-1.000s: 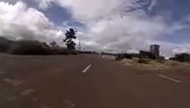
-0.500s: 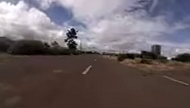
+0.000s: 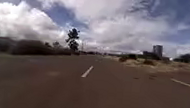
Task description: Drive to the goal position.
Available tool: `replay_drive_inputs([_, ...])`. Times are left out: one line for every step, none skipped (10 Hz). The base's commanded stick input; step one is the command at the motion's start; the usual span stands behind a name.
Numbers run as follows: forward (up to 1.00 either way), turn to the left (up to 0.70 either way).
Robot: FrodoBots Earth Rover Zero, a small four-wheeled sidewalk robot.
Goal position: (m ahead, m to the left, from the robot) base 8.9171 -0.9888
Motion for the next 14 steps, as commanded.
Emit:
replay_drive_inputs([0.7,0.0])
replay_drive_inputs([0.7,0.0])
replay_drive_inputs([0.7,0.0])
replay_drive_inputs([0.7,0.0])
replay_drive_inputs([0.7,0.0])
replay_drive_inputs([0.7,0.0])
replay_drive_inputs([0.7,0.0])
replay_drive_inputs([0.7,0.0])
replay_drive_inputs([0.7,0.0])
replay_drive_inputs([0.7,0.0])
replay_drive_inputs([0.7,0.0])
replay_drive_inputs([0.7,0.0])
replay_drive_inputs([0.7,0.0])
replay_drive_inputs([0.7,0.0])
